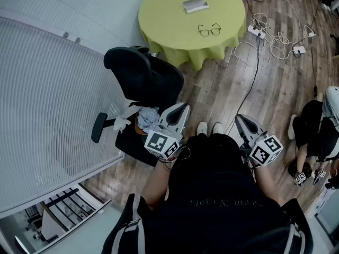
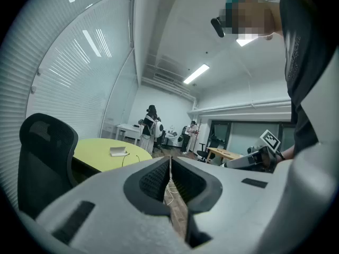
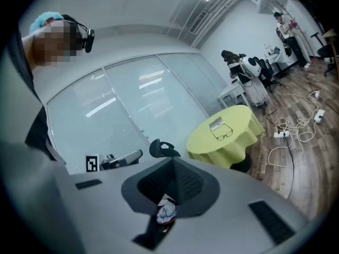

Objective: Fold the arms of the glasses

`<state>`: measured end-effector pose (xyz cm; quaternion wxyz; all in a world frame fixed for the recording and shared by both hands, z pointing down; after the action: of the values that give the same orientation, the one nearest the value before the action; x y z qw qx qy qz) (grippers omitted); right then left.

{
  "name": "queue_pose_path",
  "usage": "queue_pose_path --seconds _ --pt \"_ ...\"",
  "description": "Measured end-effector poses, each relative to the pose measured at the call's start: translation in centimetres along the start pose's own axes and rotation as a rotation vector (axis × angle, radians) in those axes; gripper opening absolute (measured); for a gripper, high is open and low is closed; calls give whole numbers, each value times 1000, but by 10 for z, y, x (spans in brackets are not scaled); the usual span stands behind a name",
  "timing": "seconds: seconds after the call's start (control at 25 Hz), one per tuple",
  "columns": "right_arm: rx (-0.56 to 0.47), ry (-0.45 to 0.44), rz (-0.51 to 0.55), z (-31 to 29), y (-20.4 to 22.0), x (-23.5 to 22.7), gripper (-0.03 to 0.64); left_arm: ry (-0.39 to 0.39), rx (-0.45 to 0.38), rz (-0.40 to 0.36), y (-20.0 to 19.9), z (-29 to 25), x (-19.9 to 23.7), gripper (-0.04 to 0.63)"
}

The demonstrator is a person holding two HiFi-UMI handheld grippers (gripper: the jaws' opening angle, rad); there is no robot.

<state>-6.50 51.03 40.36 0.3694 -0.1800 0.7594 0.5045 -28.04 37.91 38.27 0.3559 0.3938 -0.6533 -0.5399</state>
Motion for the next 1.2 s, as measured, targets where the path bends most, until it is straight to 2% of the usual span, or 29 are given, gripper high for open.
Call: queue_pose_path --seconds 0.16,0.32,0.48,0.68,0.96,1.2 --pt "-9 14 17 12 -11 -19 31 -16 -39 44 -14 -18 -9 23" --pt "-39 -16 28 20 -26 -31 31 17 -14 18 -13 -39 -21 23" --pt "-48 -47 43 19 -45 -46 31 -33 -36 32 -21 -54 -25 23" --pt "-59 -58 12 19 -55 -59 31 -28 -25 25 -23 -66 -30 23" --pt "-41 -63 -2 -23 -79 -92 31 -28 -5 18 -14 -105 0 23" --pt "14 -44 3 -64 -112 -108 31 -9 -1 48 -20 -148 38 23"
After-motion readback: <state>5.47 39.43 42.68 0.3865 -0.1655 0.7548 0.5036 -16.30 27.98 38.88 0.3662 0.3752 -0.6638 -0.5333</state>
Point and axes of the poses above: the fingertips, and each gripper's own axes: z backward along the fingers, x to its left, y out of its underside, the point moved 5 cm from there along z, backward along the fingers, and after that the axes turned 10 degrees about -z, right-handed, at the moved point
